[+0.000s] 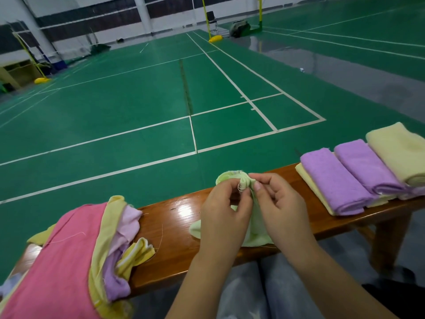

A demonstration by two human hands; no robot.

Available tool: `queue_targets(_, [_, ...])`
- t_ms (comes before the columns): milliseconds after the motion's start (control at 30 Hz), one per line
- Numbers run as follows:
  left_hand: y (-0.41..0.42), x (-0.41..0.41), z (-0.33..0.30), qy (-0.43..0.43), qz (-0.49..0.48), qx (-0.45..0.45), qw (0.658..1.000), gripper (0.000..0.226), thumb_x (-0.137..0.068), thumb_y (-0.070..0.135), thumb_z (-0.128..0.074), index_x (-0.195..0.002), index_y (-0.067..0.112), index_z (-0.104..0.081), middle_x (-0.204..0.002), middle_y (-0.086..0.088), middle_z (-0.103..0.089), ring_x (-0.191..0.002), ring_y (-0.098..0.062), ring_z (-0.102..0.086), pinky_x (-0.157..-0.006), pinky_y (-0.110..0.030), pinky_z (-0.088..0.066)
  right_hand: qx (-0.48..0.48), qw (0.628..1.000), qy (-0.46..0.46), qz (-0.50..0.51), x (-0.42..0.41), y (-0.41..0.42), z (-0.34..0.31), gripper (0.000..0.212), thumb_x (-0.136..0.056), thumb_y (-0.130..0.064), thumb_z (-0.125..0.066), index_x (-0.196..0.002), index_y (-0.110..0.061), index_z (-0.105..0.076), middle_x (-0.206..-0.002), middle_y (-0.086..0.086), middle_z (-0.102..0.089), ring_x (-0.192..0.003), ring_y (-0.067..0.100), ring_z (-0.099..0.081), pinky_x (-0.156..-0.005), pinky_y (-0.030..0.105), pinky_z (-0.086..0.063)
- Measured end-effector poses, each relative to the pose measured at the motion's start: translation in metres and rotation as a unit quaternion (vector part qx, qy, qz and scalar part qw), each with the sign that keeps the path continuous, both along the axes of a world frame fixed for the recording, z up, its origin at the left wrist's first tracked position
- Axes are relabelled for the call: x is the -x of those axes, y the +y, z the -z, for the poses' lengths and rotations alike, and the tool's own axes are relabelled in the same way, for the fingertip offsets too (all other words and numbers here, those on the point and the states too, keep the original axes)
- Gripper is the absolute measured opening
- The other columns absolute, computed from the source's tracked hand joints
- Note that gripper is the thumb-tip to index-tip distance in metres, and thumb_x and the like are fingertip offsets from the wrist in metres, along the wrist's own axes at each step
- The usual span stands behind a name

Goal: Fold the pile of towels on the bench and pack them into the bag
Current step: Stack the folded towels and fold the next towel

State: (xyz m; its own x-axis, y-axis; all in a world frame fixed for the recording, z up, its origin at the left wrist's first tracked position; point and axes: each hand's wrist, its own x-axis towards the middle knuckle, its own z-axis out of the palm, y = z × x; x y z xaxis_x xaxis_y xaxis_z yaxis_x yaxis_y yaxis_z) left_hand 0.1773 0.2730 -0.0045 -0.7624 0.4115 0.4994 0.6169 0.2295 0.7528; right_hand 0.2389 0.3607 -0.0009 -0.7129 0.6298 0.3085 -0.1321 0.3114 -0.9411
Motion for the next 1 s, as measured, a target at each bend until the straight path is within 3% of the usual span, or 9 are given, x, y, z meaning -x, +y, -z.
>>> queue_targets(167, [-0.002, 0.002, 0.002, 0.022, 0.004, 0.003, 1.000, 0.012, -0.090, 0.017, -0.062, -0.100, 0.016, -0.069, -0.086, 0.009, -0.067, -0.080, -0.003, -0.061, -0.068, -0.009, -0.047, 0.019, 0.999, 0.004, -0.044, 0.000, 0.002, 0.002, 0.017, -0.090, -0.027, -0.058, -0.104, -0.036, -0.060, -0.099, -0.018, -0.069, -0.096, -0.005, -0.063, -0.080, 0.013, -0.051])
queue_targets(233, [-0.004, 0.005, 0.004, 0.017, 0.018, 0.006, 1.000, 0.018, -0.089, 0.020, -0.057, -0.102, 0.017, -0.069, -0.089, 0.009, -0.068, -0.081, -0.003, -0.062, -0.071, -0.015, -0.050, 0.030, 0.997, -0.005, -0.077, -0.001, 0.008, 0.001, 0.024, -0.083, -0.032, -0.063, -0.106, -0.034, -0.060, -0.103, -0.017, -0.069, -0.100, -0.004, -0.063, -0.083, 0.016, -0.051])
queue_targets(367, [-0.005, 0.005, 0.007, -0.005, 0.032, -0.003, 0.999, 0.020, -0.090, 0.020, -0.056, -0.103, 0.016, -0.071, -0.090, 0.007, -0.071, -0.082, -0.005, -0.065, -0.073, -0.026, -0.055, 0.053, 0.995, -0.001, -0.082, 0.001, 0.023, 0.001, 0.016, -0.086, -0.015, -0.066, -0.097, -0.026, -0.064, -0.092, -0.011, -0.073, -0.092, 0.002, -0.068, -0.081, 0.019, -0.053])
queue_targets(600, [0.001, -0.003, 0.006, -0.003, -0.002, -0.035, 0.999, 0.010, -0.087, 0.023, -0.060, -0.089, 0.021, -0.069, -0.078, 0.013, -0.067, -0.073, -0.004, -0.064, -0.065, -0.016, -0.051, 0.005, 1.000, 0.009, -0.001, 0.001, 0.016, 0.002, 0.013, -0.093, -0.023, -0.057, -0.092, -0.036, -0.058, -0.087, -0.016, -0.069, -0.086, -0.003, -0.064, -0.072, 0.013, -0.051])
queue_targets(733, [0.001, -0.003, 0.007, 0.040, 0.012, -0.013, 0.999, 0.013, -0.088, 0.020, -0.060, -0.094, 0.015, -0.071, -0.083, 0.008, -0.069, -0.076, -0.003, -0.062, -0.068, -0.018, -0.052, 0.001, 1.000, -0.004, -0.019, 0.000, 0.014, 0.000, 0.012, -0.093, -0.020, -0.057, -0.098, -0.031, -0.061, -0.090, -0.017, -0.069, -0.089, -0.005, -0.063, -0.073, 0.008, -0.048])
queue_targets(867, [-0.001, -0.001, 0.006, 0.056, 0.017, -0.001, 0.998, 0.017, -0.089, 0.019, -0.058, -0.098, 0.013, -0.071, -0.086, 0.009, -0.068, -0.080, 0.001, -0.061, -0.070, -0.010, -0.048, -0.017, 0.998, -0.011, -0.051, -0.003, 0.016, -0.002, 0.015, -0.092, -0.022, -0.059, -0.101, -0.033, -0.060, -0.094, -0.017, -0.069, -0.092, -0.006, -0.063, -0.075, 0.008, -0.048])
queue_targets(1000, [-0.006, 0.002, 0.007, 0.070, 0.026, 0.027, 0.997, 0.027, -0.088, 0.013, -0.053, -0.109, 0.012, -0.070, -0.096, 0.014, -0.064, -0.089, 0.006, -0.059, -0.078, -0.006, -0.046, -0.029, 0.995, -0.024, -0.096, -0.003, 0.023, -0.005, 0.028, -0.081, -0.023, -0.071, -0.101, -0.038, -0.057, -0.099, -0.018, -0.068, -0.097, -0.006, -0.063, -0.082, 0.013, -0.051])
